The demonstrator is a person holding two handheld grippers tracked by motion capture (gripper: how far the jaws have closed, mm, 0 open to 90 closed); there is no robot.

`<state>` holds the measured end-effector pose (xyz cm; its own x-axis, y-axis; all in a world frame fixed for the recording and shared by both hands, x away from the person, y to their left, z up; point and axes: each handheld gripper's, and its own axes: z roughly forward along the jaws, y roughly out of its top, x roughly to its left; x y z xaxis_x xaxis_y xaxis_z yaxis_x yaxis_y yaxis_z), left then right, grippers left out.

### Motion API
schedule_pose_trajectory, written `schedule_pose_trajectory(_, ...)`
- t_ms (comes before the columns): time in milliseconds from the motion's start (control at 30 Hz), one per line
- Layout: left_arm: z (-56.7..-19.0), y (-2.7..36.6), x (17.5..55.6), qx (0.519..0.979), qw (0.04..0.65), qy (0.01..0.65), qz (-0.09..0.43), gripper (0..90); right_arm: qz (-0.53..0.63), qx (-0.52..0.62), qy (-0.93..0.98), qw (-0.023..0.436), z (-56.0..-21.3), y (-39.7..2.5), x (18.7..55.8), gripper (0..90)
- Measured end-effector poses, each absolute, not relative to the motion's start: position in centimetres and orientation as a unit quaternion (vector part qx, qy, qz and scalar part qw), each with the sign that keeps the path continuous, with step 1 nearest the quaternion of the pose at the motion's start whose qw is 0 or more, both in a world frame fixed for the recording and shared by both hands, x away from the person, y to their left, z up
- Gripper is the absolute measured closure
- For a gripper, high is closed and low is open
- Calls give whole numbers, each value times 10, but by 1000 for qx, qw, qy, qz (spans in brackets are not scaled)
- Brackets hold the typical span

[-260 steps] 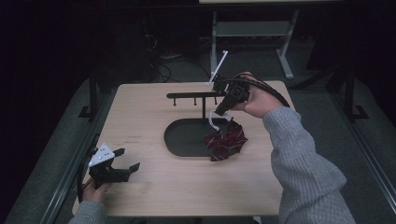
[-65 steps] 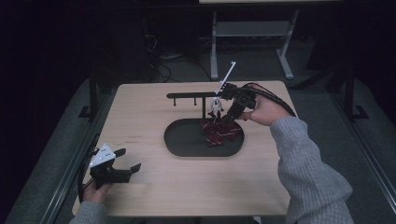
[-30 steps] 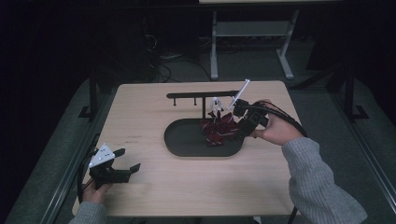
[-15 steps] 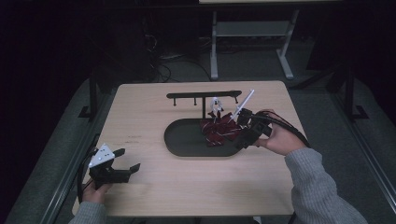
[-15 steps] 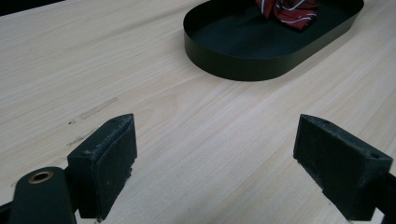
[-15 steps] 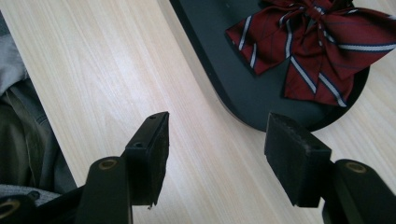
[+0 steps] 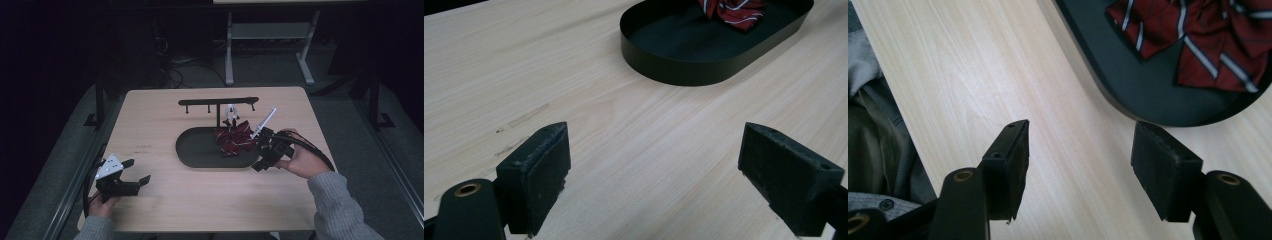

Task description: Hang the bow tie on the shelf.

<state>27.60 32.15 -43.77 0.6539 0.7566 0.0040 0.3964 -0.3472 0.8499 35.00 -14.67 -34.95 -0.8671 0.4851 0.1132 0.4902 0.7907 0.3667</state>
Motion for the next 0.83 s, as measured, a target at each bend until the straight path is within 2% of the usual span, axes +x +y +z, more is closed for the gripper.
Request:
schedule_pose_trajectory(633, -438, 322, 276, 794, 439, 367, 204, 129, -213, -277, -937, 7, -377, -173, 324, 396)
schedule_pose_trajectory(833, -437, 322, 276, 793, 437, 372, 204, 129, -226, -290, -930, -1, -389, -181, 305, 391)
